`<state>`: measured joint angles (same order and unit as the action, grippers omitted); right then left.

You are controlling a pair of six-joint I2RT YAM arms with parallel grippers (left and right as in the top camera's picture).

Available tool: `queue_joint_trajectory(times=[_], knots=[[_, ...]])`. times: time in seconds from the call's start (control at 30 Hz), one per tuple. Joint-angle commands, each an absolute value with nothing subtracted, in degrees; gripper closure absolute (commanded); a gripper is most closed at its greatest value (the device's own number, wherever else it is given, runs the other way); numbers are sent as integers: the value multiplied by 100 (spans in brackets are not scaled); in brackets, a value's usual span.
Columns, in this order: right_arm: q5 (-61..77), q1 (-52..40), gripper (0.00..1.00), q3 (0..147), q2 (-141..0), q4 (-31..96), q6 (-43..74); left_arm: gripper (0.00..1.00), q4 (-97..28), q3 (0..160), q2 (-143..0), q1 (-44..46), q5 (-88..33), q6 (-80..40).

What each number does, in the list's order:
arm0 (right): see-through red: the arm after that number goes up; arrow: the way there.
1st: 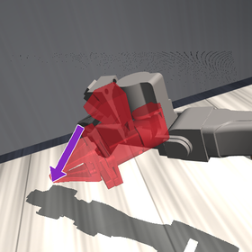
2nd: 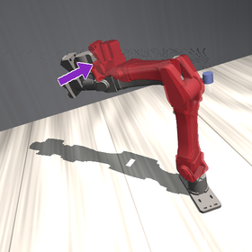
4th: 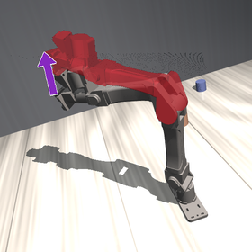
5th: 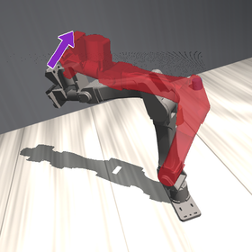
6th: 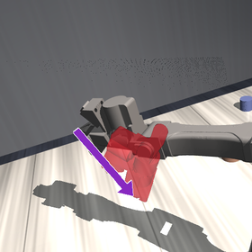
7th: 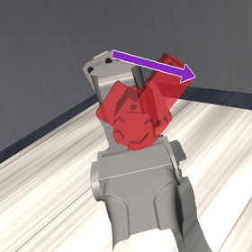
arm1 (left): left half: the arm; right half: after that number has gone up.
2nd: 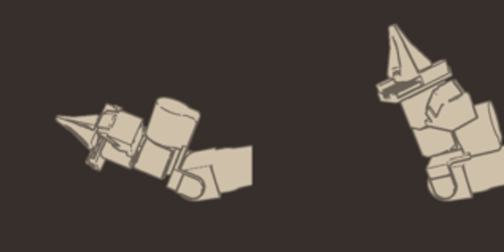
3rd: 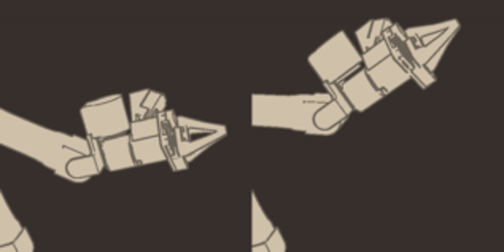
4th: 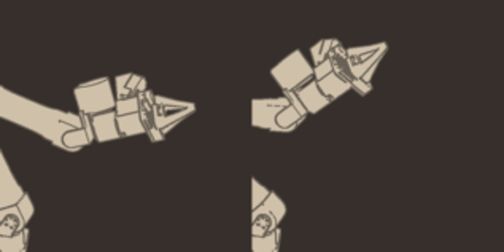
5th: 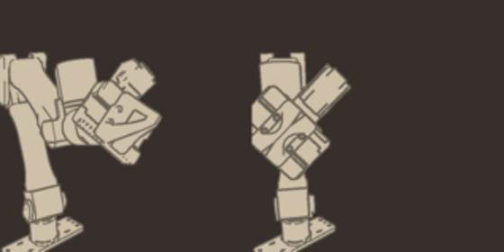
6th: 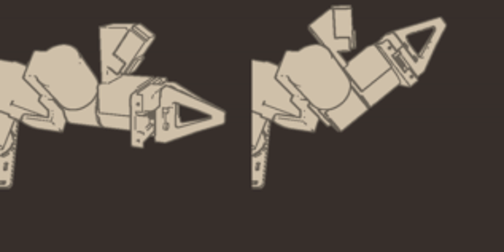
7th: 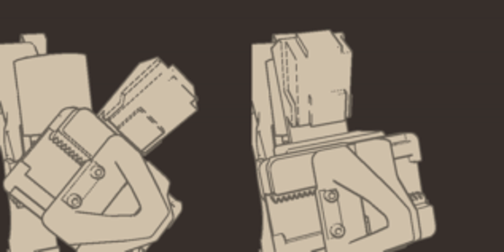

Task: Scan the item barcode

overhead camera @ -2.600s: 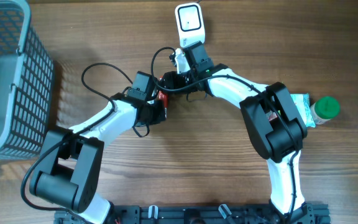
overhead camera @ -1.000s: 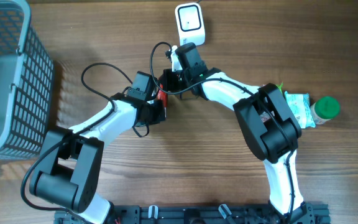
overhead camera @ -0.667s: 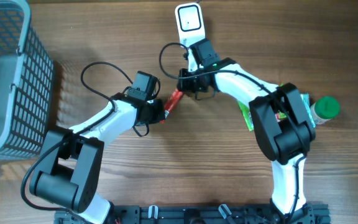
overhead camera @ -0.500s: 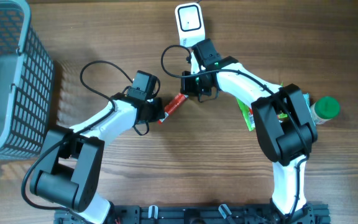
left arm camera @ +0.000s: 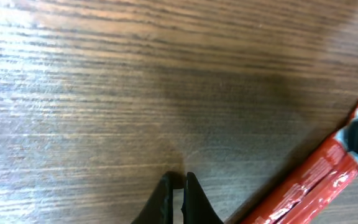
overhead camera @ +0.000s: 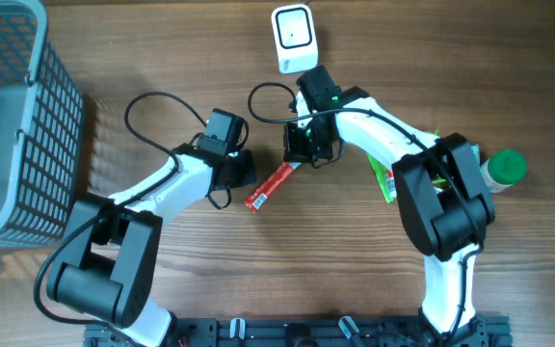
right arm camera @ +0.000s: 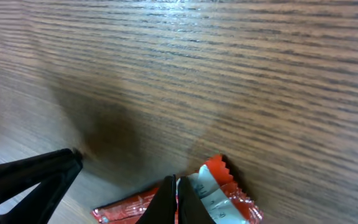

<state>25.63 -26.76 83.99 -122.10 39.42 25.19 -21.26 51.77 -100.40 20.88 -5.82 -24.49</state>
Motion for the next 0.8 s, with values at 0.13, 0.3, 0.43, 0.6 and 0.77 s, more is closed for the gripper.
queue_joint_trajectory(times=[0.13, 0.3, 0.43, 0.6, 0.77], knots=[[2486, -2436, 88, 8357, -11434, 3905, 2351, 96, -2849, 5395, -9312, 1957, -1527, -2294], [2381, -2318, 65, 8357, -11443, 3918, 2126, 96, -3251, 5358, -9290, 1984, -1970, -2296], [2300, -2117, 46, 8357, -11445, 3911, 1929, 96, -3188, 5181, -9349, 2097, -1966, -2296], [2235, -1898, 45, 8353, -11491, 3981, 1636, 96, -2982, 5087, -9568, 2259, -1975, -2322], [2233, -1894, 44, 8204, -11491, 4003, 1503, 96, -2880, 5083, -9795, 2458, -1973, -2362]])
